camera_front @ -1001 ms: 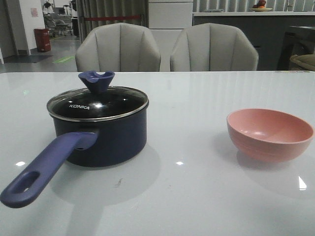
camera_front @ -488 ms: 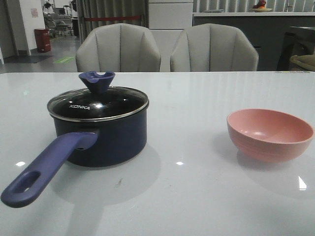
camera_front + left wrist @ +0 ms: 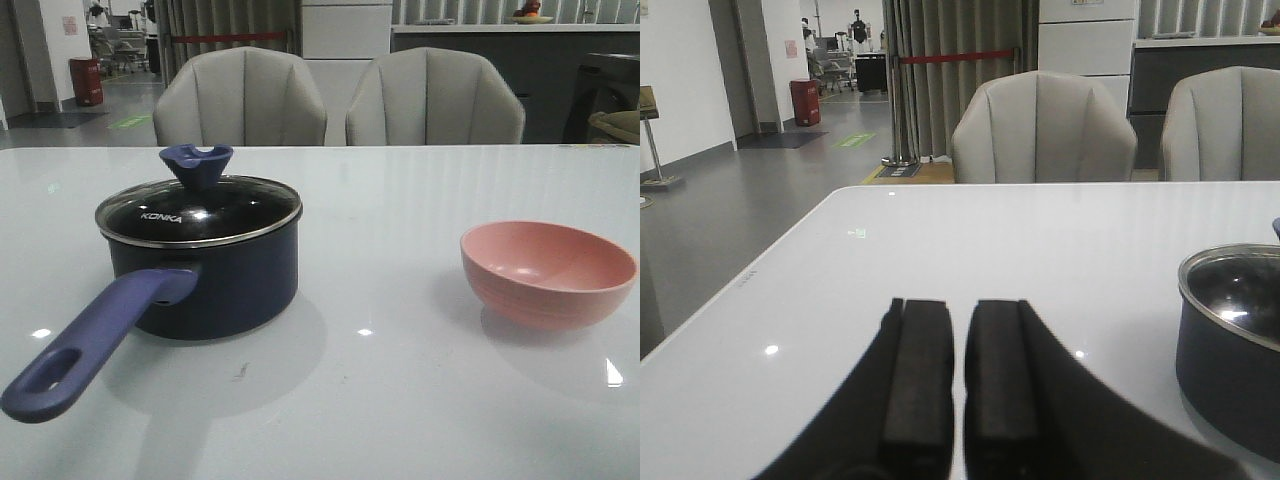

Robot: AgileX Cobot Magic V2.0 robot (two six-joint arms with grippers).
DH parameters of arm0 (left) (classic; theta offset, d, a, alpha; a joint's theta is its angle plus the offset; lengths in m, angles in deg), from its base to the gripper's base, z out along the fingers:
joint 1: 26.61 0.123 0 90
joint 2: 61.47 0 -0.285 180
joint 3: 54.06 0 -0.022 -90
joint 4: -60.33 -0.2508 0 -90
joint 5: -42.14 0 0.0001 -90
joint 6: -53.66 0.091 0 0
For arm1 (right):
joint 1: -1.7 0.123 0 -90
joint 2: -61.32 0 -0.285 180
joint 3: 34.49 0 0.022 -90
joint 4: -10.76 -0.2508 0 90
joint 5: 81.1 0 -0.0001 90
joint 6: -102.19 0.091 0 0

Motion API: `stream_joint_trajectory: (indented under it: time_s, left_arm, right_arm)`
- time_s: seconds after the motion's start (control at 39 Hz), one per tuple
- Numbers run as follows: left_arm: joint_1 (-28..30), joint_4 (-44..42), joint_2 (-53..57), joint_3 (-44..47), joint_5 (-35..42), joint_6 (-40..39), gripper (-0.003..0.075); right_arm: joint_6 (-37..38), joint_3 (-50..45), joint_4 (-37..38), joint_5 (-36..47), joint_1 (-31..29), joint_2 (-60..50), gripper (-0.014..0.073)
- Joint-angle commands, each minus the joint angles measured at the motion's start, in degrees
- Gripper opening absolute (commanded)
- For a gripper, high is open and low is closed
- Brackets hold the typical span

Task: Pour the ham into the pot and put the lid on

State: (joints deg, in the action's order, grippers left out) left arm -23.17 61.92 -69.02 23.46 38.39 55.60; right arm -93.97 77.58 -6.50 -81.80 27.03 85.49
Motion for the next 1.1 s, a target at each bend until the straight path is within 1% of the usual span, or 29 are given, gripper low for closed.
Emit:
stream_joint_trajectory:
  time_s: [0.0, 0.64, 0.67, 0.72, 0.74, 0.82, 0.95, 1.0, 1.08]
  left_arm:
    - [0.0, 0.3, 1.1, 1.2, 4.4, -0.1, 0.0130]
    - [0.0, 0.3, 1.1, 1.2, 4.4, -0.1, 0.0130]
    - [0.0, 0.3, 1.1, 1.2, 4.4, -0.1, 0.0130]
    - [0.0, 0.3, 1.1, 1.2, 4.4, -0.1, 0.0130]
    - [0.0, 0.3, 1.1, 1.2, 4.4, -0.1, 0.0130]
    - [0.0, 0.3, 1.1, 1.2, 4.4, -0.1, 0.0130]
    - [0.0, 0.3, 1.1, 1.2, 4.4, -0.1, 0.0130]
    - [0.0, 0.3, 1.1, 1.2, 4.4, -0.1, 0.0130]
    - [0.0, 0.3, 1.1, 1.2, 4.4, -0.1, 0.0130]
  right_arm:
    - [-0.6, 1.6, -0.3, 4.1, 0.1, 0.3, 0.0169]
    - [-0.6, 1.3, -0.3, 4.1, 0.1, 0.3, 0.0169]
    - [-0.6, 1.0, 0.0, 4.1, 0.1, 0.1, 0.0169]
    - [-0.6, 0.4, 3.2, 3.9, -0.4, -0.1, 0.0169]
    - [-0.6, 0.1, 5.4, 3.6, -1.1, -0.2, 0.0169]
    - [-0.5, -1.1, 8.6, 3.0, -4.1, -1.4, 0.0169]
    - [1.4, -4.0, 8.8, 3.0, -10.2, -5.7, 0.0169]
    - [3.5, -5.5, 10.1, 3.0, -13.1, -8.5, 0.0169]
    - [7.4, -7.4, 14.4, 2.7, -16.3, -12.0, 0.0169]
